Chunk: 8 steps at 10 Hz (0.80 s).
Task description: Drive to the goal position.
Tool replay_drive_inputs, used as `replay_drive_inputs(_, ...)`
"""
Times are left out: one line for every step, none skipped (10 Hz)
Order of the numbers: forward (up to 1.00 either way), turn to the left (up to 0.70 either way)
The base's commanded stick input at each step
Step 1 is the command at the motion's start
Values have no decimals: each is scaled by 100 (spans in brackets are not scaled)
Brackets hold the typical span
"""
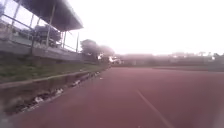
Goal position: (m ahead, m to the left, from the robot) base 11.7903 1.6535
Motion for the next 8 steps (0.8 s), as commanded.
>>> replay_drive_inputs(70, -1)
replay_drive_inputs(70, -18)
replay_drive_inputs(70, -35)
replay_drive_inputs(70, -35)
replay_drive_inputs(70, -35)
replay_drive_inputs(70, 0)
replay_drive_inputs(70, 0)
replay_drive_inputs(70, -4)
